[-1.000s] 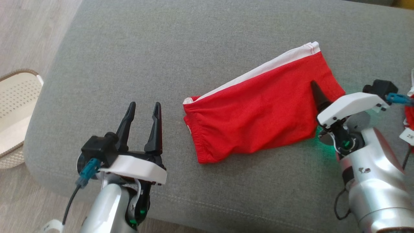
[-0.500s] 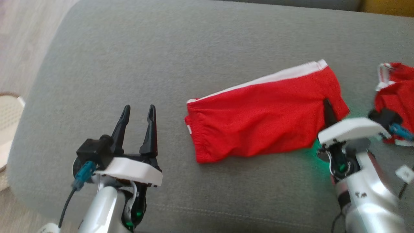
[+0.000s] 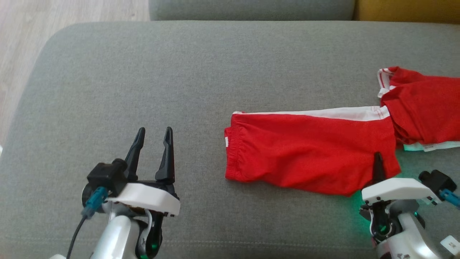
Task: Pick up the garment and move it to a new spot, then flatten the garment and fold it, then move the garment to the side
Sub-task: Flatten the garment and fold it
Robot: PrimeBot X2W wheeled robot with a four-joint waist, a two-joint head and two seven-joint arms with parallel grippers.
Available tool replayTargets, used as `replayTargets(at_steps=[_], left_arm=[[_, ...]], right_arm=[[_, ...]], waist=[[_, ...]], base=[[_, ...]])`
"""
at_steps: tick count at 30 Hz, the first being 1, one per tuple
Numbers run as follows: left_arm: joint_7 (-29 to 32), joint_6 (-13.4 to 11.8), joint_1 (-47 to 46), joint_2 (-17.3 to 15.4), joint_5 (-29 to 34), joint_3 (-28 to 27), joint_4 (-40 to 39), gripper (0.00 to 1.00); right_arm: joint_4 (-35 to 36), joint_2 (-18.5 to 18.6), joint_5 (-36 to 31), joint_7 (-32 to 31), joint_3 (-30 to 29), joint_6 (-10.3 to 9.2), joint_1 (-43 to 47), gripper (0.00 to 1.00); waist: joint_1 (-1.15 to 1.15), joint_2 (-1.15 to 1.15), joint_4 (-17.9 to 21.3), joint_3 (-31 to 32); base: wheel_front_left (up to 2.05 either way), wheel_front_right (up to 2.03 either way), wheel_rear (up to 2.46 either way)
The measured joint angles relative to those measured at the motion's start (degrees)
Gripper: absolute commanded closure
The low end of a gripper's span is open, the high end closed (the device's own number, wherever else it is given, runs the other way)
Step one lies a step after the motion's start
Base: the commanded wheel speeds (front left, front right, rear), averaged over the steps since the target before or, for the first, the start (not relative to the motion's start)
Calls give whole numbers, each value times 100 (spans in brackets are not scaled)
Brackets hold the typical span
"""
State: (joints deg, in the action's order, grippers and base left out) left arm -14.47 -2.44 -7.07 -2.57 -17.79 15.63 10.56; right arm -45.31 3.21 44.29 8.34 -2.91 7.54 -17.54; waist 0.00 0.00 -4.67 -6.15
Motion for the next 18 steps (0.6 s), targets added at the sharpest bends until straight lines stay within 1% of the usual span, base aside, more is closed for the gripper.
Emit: replayTargets(at_steps=[10,15,18], left_arm=[[0,44,141,-1,0,34,77,0],[0,42,223,-3,-1,33,71,0],[0,41,240,-2,-2,42,71,0]], right_arm=[[-94,-5,-190,168,258,0,-249,100],[11,-4,-558,276,330,0,-377,100],[183,-4,-655,279,491,0,-399,100]], waist=[[0,0,-46,235],[0,0,-141,317],[0,0,-197,359]], base=[[0,0,0],[0,0,0],[0,0,0]])
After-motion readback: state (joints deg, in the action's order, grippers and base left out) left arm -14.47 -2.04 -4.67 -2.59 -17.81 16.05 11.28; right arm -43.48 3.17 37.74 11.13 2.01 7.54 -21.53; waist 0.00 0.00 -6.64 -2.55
